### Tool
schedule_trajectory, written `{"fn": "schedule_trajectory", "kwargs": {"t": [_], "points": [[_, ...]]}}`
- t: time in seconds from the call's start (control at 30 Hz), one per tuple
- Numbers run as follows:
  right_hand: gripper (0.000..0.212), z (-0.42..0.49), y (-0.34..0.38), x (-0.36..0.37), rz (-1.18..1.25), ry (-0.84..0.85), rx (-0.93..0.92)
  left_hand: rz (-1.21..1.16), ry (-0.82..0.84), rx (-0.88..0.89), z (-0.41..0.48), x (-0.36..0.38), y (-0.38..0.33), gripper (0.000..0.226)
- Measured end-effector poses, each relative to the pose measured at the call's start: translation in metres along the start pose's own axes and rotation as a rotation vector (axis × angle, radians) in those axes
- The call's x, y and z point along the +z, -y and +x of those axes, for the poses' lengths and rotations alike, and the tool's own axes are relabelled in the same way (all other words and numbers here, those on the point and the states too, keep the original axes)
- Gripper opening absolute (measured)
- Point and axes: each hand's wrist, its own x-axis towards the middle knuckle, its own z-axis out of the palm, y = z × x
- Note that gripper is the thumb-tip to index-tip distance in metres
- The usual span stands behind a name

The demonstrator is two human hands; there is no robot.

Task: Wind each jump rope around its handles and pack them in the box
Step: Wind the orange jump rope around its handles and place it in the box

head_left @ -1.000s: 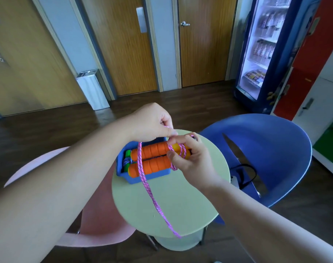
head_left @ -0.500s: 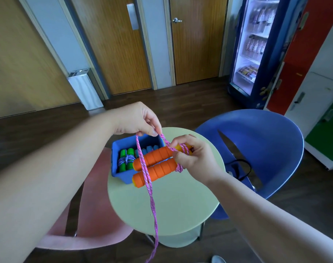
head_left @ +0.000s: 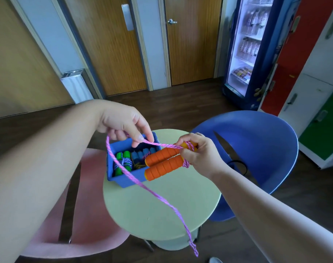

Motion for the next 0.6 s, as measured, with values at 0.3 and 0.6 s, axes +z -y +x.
{"fn": "schedule_trajectory", "kwargs": {"t": [0.3, 0.6], "points": [[0.023, 0.003, 0.009, -0.006, 0.155, 0.048, -0.056, -0.119, -0.406, 0.23, 0.0, 0.005, -0.009, 0.024], [0.016, -0.005, 0.025, 0.003, 0.237, 0.158, 0.051, -0.027, -0.611, 0.31, 0.016, 0.029, 0.004, 0.026]]}}
